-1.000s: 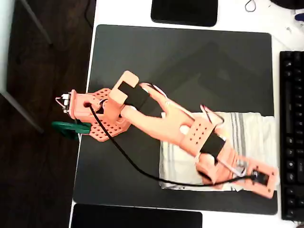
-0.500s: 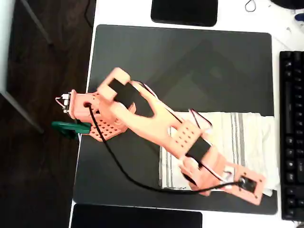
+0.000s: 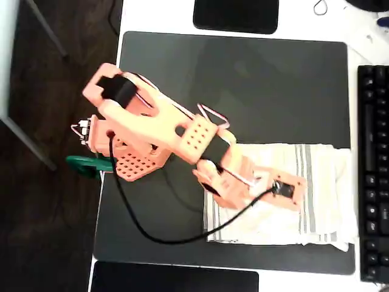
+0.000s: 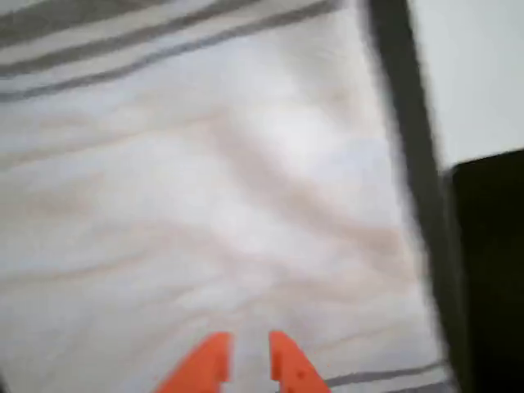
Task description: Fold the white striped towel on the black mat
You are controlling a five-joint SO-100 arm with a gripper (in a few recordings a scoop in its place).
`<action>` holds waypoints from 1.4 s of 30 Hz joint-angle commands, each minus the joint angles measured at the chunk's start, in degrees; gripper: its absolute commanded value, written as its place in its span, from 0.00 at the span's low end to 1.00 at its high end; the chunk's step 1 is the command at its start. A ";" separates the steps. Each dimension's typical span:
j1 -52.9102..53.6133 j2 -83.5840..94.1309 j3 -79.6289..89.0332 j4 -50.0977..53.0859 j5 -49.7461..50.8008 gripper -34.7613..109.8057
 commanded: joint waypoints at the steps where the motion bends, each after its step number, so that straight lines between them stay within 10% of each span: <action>1: -4.66 6.42 4.92 -0.18 2.90 0.24; 21: -31.55 53.70 31.55 18.90 18.46 0.24; 42: -26.98 67.50 46.76 16.08 18.81 0.24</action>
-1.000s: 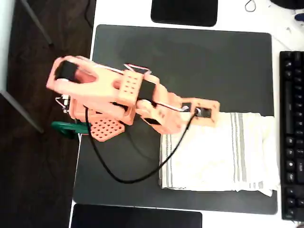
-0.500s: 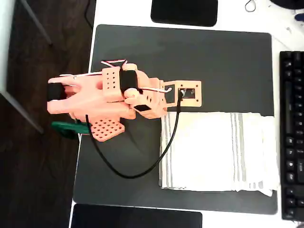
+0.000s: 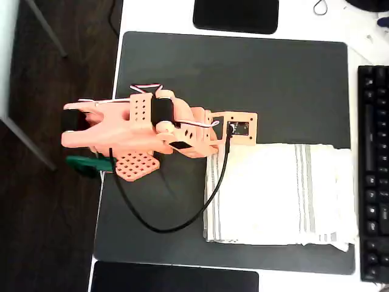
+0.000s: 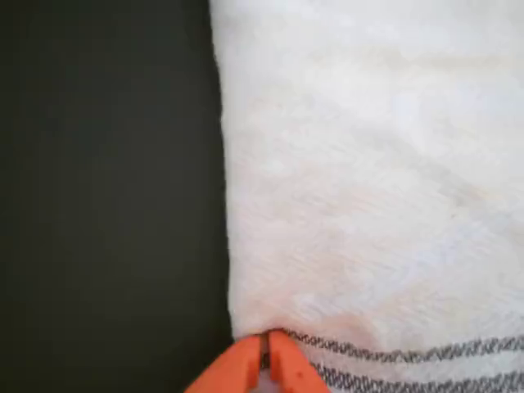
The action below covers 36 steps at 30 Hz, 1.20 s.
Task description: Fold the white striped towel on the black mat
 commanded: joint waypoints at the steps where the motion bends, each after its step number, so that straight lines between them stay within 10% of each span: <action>1: 0.79 0.97 1.32 -0.26 -0.35 0.24; 36: 2.55 2.81 1.32 2.20 -1.67 0.24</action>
